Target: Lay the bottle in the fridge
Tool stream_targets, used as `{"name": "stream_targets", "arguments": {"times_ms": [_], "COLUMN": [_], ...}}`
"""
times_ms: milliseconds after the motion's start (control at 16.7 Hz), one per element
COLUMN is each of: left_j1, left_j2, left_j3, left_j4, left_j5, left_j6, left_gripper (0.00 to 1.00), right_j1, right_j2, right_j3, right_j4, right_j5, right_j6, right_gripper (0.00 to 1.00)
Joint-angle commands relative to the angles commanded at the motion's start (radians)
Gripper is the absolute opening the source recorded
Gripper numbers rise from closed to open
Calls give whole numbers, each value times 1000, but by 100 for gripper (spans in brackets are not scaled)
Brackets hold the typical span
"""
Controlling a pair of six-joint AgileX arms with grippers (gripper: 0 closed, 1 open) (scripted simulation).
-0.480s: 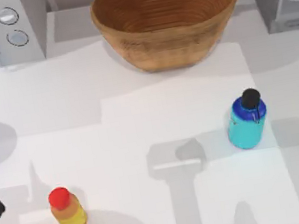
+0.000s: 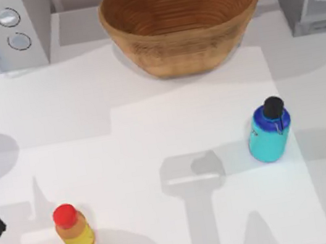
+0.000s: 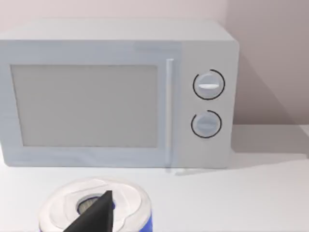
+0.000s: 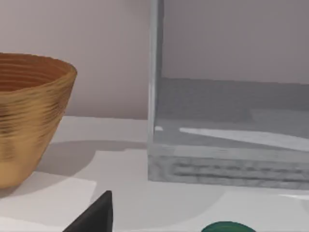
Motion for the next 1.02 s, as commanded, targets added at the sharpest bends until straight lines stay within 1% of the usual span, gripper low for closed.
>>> {"name": "stream_targets", "arguments": {"times_ms": [120, 300, 720, 840, 1020], "left_j1": [0, 0, 0, 0, 0], "left_j2": [0, 0, 0, 0, 0], "left_j3": [0, 0, 0, 0, 0], "left_j4": [0, 0, 0, 0, 0], "left_j5": [0, 0, 0, 0, 0], "left_j6": [0, 0, 0, 0, 0], "left_gripper": [100, 100, 100, 100, 100], "right_j1": [14, 39, 119, 130, 133], "right_j2": [157, 450, 1216, 1405, 1633], "right_j3": [1, 10, 53, 67, 85], "right_j4": [137, 399, 1086, 1229, 1369], "right_j5": [-34, -108, -335, -401, -485], "right_j6": [-9, -23, -46, -60, -83], "right_gripper": [100, 100, 100, 100, 100]}}
